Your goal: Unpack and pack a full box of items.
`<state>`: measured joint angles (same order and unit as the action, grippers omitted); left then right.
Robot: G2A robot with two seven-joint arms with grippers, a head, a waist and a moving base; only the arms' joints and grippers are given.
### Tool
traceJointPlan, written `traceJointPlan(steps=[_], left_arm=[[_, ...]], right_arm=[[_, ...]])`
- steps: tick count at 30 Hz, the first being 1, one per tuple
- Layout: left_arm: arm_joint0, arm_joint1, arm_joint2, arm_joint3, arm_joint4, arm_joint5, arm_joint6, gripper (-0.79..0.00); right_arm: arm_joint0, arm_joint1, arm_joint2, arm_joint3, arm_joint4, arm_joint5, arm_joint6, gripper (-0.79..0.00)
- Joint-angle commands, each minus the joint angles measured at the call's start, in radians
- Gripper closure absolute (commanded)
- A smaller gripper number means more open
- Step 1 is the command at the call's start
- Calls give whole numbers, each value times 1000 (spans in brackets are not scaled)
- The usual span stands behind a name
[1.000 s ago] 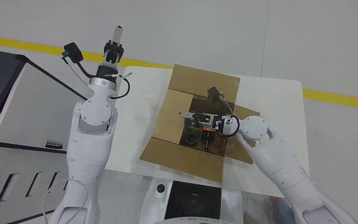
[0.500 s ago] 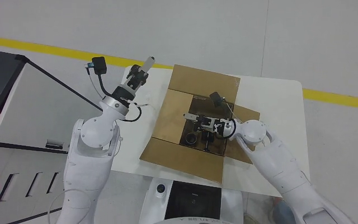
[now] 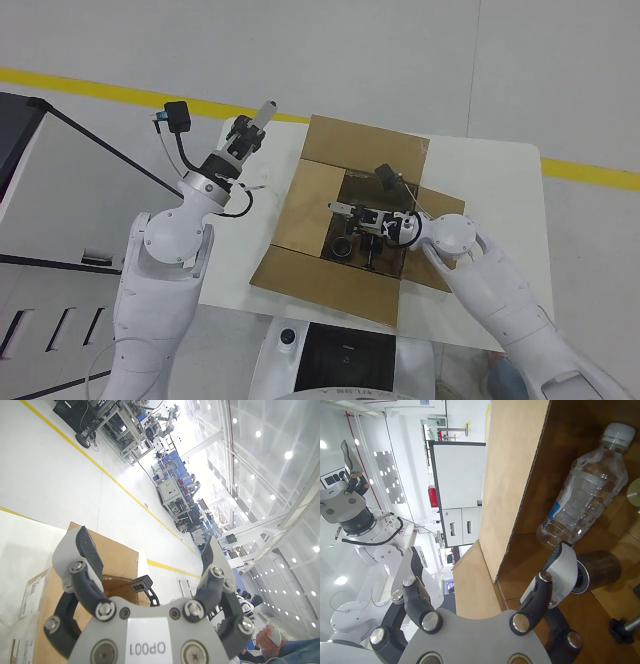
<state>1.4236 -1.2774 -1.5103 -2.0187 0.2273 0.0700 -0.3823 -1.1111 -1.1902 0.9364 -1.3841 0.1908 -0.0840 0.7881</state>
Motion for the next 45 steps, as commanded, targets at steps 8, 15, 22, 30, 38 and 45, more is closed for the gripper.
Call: traceJointPlan(steps=[8, 15, 22, 30, 38, 45], left_arm=[[0, 0, 0, 0, 0, 0, 0, -785], [0, 0, 0, 0, 0, 0, 0, -785], [0, 0, 0, 0, 0, 0, 0, -785], [0, 0, 0, 0, 0, 0, 0, -785], [12, 4, -131, 36, -100, -12, 69, -785], [21, 9, -172, 44, -112, -33, 62, -785]], right_arm=[[0, 0, 0, 0, 0, 0, 0, -785], [0, 0, 0, 0, 0, 0, 0, -785], [0, 0, 0, 0, 0, 0, 0, -785], [0, 0, 0, 0, 0, 0, 0, -785], [0, 0, 0, 0, 0, 0, 0, -785], [-5, -1, -1, -2, -4, -3, -14, -785]])
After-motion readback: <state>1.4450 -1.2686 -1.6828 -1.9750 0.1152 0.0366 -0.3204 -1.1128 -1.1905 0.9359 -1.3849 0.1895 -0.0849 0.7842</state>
